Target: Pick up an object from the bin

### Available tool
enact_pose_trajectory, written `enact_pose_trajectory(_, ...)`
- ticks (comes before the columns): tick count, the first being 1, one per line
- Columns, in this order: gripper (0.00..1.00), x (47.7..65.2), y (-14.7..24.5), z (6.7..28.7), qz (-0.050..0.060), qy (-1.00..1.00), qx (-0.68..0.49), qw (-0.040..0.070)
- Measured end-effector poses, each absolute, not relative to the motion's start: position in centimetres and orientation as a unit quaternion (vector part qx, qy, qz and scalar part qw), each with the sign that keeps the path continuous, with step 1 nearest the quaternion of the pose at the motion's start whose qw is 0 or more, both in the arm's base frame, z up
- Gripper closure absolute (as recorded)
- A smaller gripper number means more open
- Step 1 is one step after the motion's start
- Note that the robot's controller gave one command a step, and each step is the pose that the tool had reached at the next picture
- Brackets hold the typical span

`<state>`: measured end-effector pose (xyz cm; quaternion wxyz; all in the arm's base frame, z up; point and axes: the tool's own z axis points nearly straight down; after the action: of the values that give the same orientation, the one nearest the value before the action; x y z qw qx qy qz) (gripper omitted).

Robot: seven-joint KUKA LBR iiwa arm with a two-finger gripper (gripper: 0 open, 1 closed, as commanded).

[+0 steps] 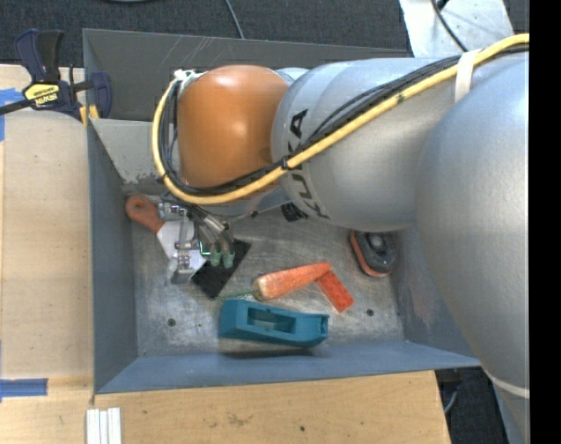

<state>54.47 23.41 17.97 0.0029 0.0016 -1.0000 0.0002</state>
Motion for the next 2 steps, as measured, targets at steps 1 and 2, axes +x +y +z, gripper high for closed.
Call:
enact_pose_trajectory(1, 0.00, 54.7, 23.3, 18.4, -0.001, -1.000, 0.000, -0.001)
enact_pose_trajectory(2, 0.00, 54.4, 20.6, 14.6, -0.002, -0.992, 0.126, -0.004)
